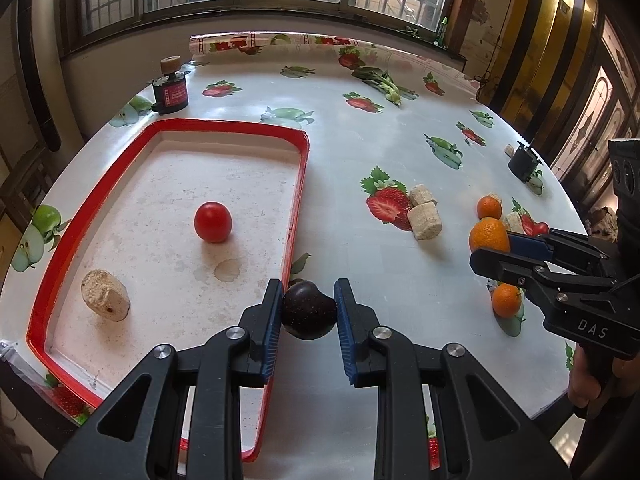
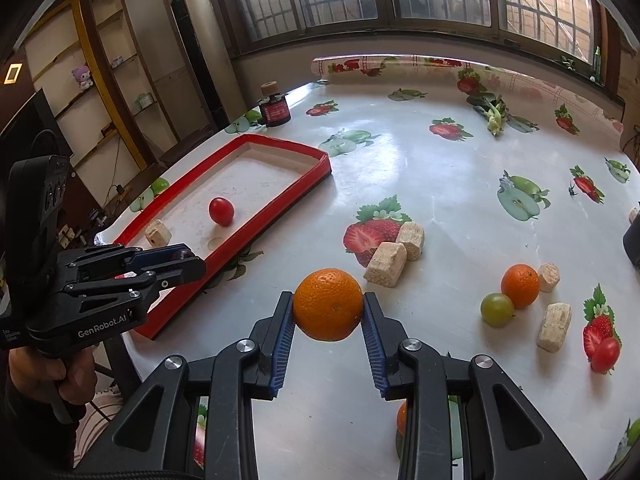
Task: Organize fruits
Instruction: 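Carry the plum with the left tool into the tray while the right tool carries the orange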
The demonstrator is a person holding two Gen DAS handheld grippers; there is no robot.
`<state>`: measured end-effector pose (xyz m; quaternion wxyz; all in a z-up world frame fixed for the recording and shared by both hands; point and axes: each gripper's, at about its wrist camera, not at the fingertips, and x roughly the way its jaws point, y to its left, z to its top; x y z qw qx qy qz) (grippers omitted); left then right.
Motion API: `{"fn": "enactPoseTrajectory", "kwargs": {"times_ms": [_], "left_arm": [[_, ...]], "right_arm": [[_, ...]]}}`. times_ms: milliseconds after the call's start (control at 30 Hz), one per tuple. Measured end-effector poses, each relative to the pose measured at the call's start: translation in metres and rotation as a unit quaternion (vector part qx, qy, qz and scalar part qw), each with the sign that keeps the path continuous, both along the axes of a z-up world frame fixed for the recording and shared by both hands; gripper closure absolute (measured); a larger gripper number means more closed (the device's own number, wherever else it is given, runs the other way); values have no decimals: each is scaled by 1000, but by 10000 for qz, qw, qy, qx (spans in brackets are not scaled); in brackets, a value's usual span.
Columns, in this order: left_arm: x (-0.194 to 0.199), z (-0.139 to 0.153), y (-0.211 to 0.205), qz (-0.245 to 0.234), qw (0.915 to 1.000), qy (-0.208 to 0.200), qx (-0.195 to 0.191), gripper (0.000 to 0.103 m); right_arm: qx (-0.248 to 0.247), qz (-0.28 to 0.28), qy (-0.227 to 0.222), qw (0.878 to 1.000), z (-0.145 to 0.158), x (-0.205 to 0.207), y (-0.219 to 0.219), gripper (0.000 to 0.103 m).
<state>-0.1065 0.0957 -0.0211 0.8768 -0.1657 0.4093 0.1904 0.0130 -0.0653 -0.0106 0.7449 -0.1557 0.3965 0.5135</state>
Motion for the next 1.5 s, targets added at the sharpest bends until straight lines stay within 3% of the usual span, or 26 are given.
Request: {"fn": "enactPoseTrajectory", "kwargs": {"times_ms": [633,1100,1500], "left_arm": [[-21,-4,44,470,9989,16,-67,80],[-30,2,102,947,9955,29,31,80],[-14,-15,140,1130,9931,301,-76,80]], "right_arm": [[14,527,38,9986,3,-14,60,69],[64,827,113,9965,5,-13,124,69],[-235,945,224,9950,-19,4,193,69]]}}
